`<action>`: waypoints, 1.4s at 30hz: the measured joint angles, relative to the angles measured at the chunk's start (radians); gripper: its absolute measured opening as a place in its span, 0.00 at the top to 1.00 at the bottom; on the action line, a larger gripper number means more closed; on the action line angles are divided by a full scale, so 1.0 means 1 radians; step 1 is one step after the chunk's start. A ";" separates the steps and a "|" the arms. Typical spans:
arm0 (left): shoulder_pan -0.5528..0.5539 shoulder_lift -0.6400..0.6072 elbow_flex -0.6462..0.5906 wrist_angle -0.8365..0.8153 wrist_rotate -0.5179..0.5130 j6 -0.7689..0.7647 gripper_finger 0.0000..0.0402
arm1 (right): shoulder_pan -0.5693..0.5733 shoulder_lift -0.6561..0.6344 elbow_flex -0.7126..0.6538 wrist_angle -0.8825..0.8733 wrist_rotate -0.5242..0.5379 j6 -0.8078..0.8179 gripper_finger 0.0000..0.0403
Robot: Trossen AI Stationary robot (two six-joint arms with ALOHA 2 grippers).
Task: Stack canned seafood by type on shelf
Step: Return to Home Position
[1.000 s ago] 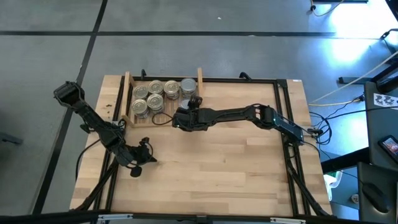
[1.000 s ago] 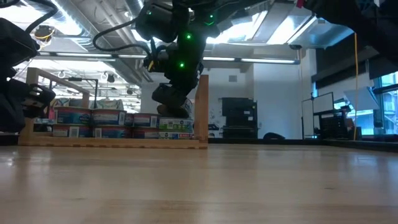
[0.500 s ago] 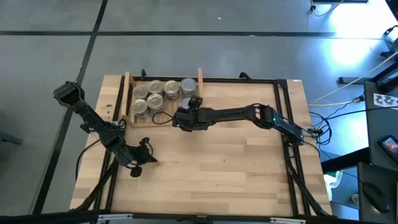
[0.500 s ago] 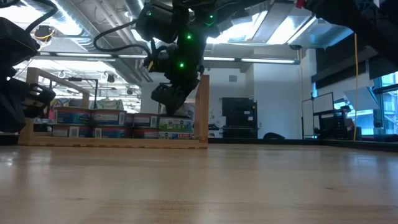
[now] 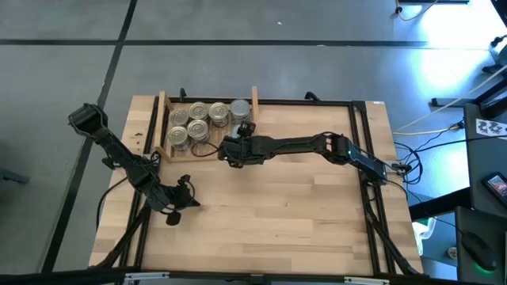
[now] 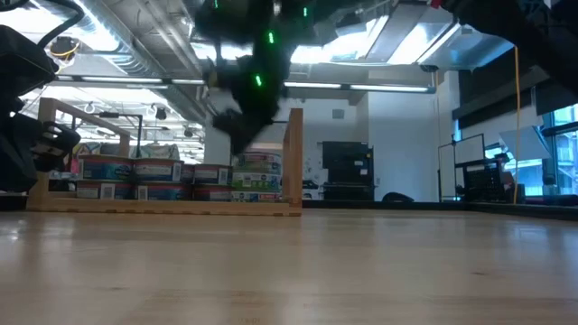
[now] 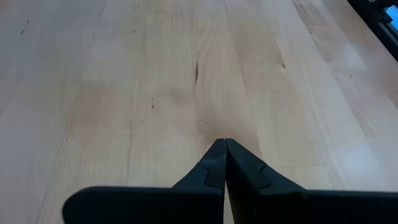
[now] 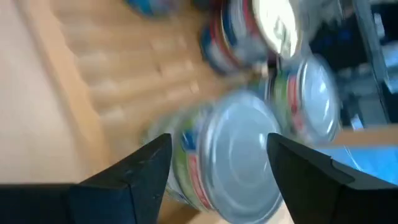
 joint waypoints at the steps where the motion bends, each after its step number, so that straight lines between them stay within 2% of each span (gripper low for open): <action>1: 0.000 0.000 0.000 0.000 0.000 0.000 1.00 | 0.011 0.000 0.021 0.003 -0.010 -0.011 0.35; 5: 0.000 0.000 0.000 0.000 0.000 -0.004 1.00 | 0.080 0.000 0.130 -0.030 -0.056 -0.029 0.42; 9: 0.000 0.000 0.000 0.000 0.000 0.029 1.00 | 0.151 -0.003 0.228 -0.072 -0.238 -0.036 0.57; 13: 0.006 0.000 0.000 0.000 0.000 0.091 1.00 | 0.208 -0.003 0.233 -0.154 -0.403 -0.082 0.75; 18: 0.031 0.000 0.000 0.009 0.000 0.141 1.00 | 0.213 -0.005 0.192 -0.194 -0.595 -0.010 0.96; 20: 0.040 0.000 0.000 0.009 0.000 0.157 1.00 | 0.210 -0.008 0.165 -0.177 -0.644 -0.004 0.98; 26: 0.054 0.000 0.000 0.008 0.000 0.159 1.00 | 0.191 -0.039 0.092 -0.135 -0.714 -0.028 0.93; 32: 0.054 0.000 0.000 0.005 0.000 0.169 1.00 | 0.145 -0.187 -0.156 0.033 -0.787 -0.024 0.98; 35: 0.054 0.000 0.000 0.007 -0.009 0.190 1.00 | 0.135 -0.312 -0.365 0.198 -0.786 -0.010 0.99; 42: 0.055 0.000 0.000 0.003 -0.185 0.191 1.00 | 0.086 -0.645 -0.925 0.692 -0.773 0.035 0.98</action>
